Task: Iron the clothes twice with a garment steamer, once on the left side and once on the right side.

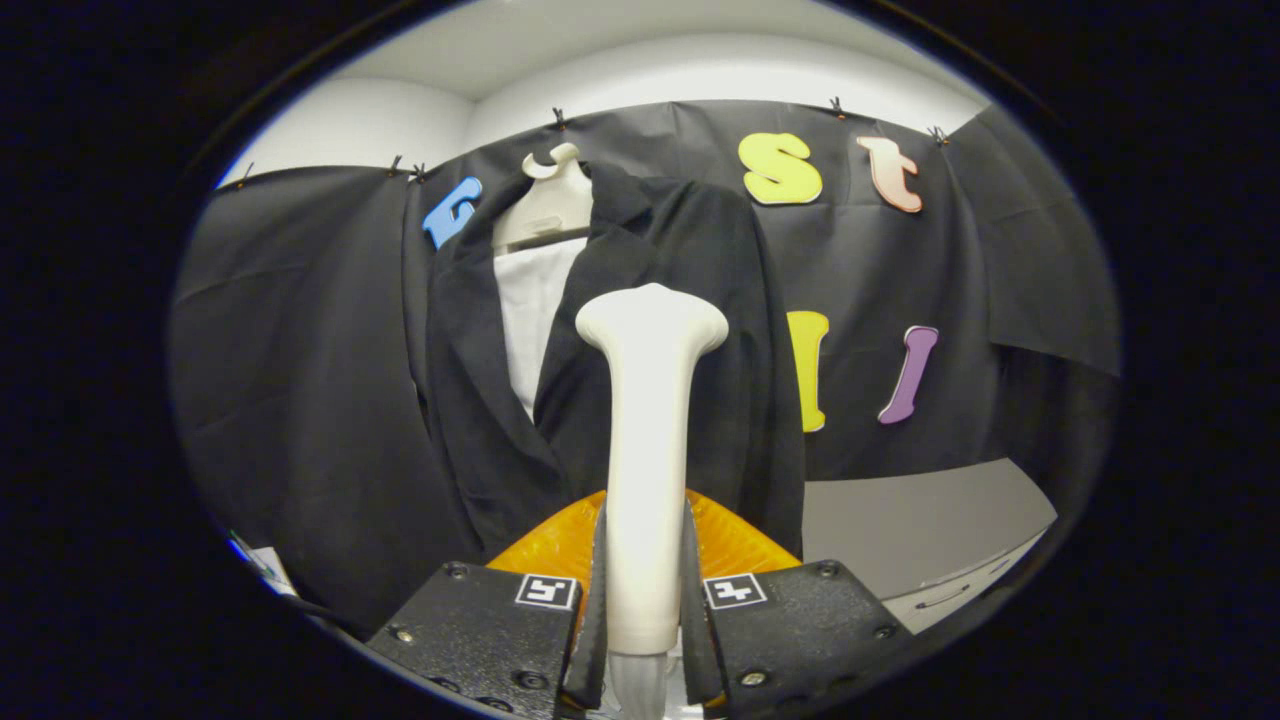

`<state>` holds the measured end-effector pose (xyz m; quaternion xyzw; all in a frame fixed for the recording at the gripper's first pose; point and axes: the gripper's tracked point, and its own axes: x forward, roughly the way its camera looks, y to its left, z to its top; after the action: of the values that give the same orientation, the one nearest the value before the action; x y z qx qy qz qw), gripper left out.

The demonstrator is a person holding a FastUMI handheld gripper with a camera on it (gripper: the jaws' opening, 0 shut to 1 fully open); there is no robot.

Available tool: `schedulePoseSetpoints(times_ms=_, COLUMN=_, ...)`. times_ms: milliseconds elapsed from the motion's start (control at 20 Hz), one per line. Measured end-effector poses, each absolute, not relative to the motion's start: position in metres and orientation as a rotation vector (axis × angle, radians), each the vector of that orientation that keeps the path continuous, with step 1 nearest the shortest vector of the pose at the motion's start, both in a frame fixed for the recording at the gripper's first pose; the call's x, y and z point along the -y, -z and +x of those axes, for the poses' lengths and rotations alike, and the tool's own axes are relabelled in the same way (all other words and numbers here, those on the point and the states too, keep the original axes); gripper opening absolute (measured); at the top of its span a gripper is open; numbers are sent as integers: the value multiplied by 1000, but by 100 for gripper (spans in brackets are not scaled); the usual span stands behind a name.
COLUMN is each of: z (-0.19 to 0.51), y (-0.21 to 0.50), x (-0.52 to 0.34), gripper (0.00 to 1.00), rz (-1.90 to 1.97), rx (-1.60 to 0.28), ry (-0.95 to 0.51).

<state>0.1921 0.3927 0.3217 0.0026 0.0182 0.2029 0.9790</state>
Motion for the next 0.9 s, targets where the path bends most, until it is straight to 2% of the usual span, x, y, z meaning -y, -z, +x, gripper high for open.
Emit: schedulePoseSetpoints(times_ms=900, z=179, y=-206, x=-388, gripper=33, rz=-55, rx=-234, ry=-395)
